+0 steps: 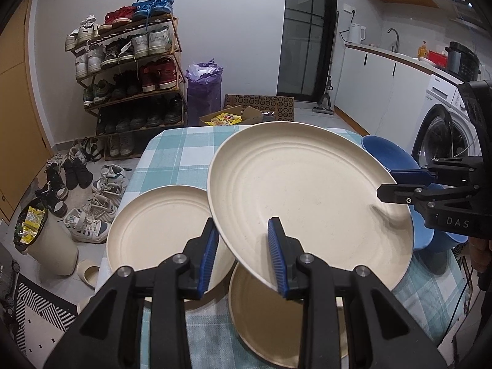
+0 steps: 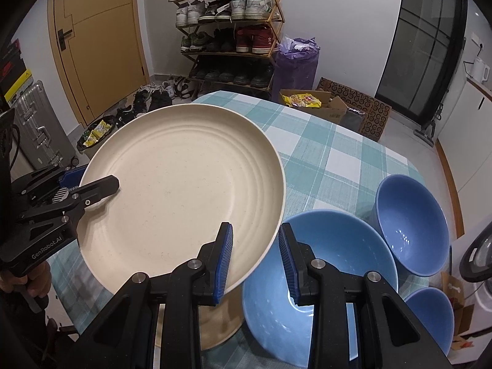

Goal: Organize plates and bowls

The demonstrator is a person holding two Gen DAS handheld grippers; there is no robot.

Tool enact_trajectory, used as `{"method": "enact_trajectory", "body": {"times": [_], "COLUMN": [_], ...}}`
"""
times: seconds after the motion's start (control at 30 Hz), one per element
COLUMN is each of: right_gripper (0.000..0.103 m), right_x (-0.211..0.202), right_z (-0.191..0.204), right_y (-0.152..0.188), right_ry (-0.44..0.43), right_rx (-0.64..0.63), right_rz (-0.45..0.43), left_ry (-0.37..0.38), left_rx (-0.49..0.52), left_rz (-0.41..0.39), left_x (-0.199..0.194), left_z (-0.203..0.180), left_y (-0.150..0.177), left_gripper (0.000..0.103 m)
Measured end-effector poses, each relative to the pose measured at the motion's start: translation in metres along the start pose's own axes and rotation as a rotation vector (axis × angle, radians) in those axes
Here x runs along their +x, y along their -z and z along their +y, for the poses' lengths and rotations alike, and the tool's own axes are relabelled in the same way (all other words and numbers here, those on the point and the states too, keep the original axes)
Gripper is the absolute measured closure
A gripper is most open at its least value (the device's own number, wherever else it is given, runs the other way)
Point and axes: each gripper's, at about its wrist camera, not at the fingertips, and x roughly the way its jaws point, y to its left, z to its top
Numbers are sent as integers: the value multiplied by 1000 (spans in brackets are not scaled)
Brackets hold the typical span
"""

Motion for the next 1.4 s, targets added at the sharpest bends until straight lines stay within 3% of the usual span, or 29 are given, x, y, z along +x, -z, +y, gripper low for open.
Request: {"method": "enact_trajectory", "body": {"times": [0.7,1.4], "right_gripper": [72,72], "right_x": [6,12], "right_z": [21,33], "right_y": [31,55], "right_ry": [-27,-23], "right_rx": [3,22], "right_rz": [19,33], "left_ry": [5,-1], "left_rx": [-14,16], "left_rz": [-9,26], "left_x": [-17,-7], "left_z": [7,8], "left_y": [28,54], "left_gripper": [72,72]}}
